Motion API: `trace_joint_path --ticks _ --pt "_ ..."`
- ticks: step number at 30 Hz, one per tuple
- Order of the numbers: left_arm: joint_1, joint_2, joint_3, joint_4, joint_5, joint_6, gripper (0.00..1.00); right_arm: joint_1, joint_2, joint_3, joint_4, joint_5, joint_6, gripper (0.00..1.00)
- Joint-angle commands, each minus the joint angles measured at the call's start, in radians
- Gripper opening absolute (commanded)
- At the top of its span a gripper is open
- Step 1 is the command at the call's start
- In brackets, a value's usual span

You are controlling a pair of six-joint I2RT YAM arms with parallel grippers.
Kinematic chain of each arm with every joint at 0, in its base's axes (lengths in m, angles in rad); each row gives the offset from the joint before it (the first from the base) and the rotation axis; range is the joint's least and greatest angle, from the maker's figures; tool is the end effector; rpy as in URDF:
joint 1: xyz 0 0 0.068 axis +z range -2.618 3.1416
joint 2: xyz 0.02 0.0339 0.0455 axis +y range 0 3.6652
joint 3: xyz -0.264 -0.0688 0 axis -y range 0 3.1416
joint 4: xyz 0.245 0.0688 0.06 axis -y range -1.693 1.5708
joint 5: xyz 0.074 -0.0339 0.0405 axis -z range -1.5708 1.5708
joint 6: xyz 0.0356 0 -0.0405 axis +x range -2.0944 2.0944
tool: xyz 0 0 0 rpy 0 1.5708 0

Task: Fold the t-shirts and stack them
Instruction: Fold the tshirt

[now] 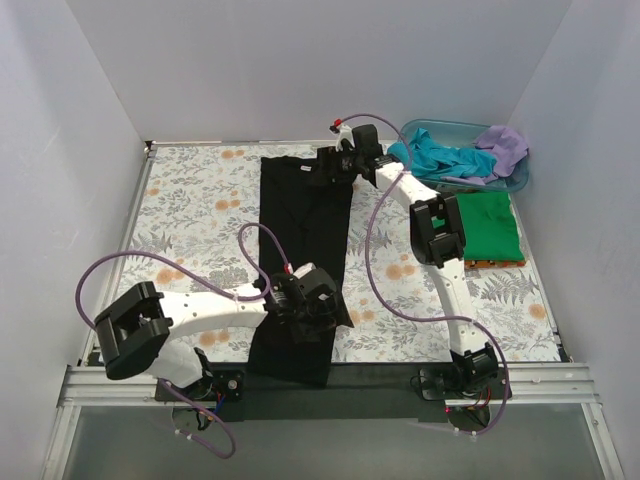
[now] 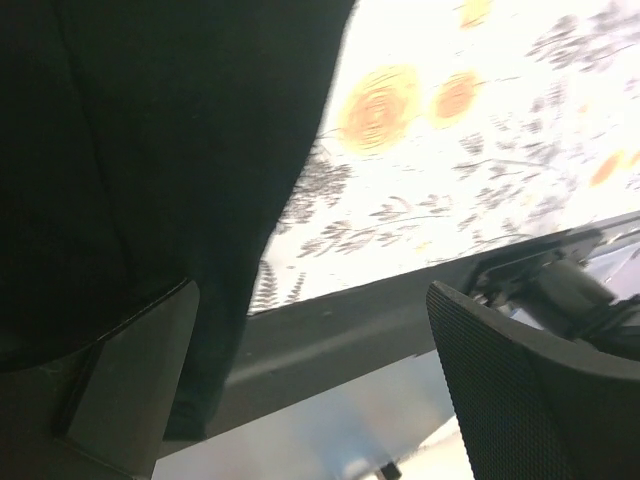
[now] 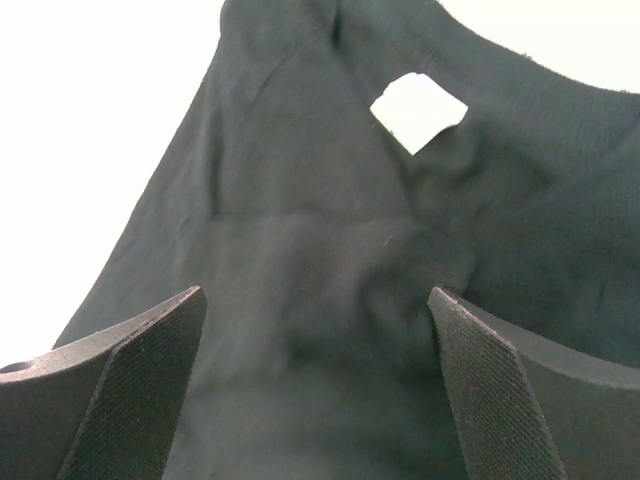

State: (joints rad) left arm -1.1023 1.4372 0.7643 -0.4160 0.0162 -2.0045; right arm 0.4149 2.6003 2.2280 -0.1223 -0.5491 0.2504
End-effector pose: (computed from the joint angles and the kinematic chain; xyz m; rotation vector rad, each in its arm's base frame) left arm 0.1190 -0.2364 0.1723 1.3214 -2.7417 0.7482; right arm 0.5308 0.2541 0.1668 -0.5245 2.0643 0.9686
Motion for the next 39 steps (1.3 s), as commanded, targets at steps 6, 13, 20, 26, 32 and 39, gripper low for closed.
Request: trace_joint_path --ticks 6,13,20,26,32,39 --pt "-0.011 -0.271 0.063 -0.36 -0.338 -0.212 0.98 0.034 -0.532 -0.351 -0.215 0.144 -0.102 0.98" --pt "0.012 -0.567 -0.055 -0.661 -0.525 -0.373 0.98 0.238 -0.744 -0.815 -0.206 0.435 -0.033 0.98" --pt "0.025 -0.68 -0.137 -0.616 -0.539 -0.332 0.98 0.326 -0.704 -0.938 -0.143 0.511 0.113 0.98" --pt "0.045 -0.532 -0.088 -0.58 -0.538 -0.268 0.98 0.285 -0.53 -0.84 -0.151 0.52 0.124 0.98" --pt "0.195 -0.422 -0.048 -0.38 -0.432 -0.021 0.98 0.173 -0.401 -0.676 -0.188 0.503 0.099 0.98" --pt "0.289 -0.281 0.039 -0.155 -0.26 0.245 0.98 0.122 -0.261 -0.351 -0.301 0.376 -0.098 0.98"
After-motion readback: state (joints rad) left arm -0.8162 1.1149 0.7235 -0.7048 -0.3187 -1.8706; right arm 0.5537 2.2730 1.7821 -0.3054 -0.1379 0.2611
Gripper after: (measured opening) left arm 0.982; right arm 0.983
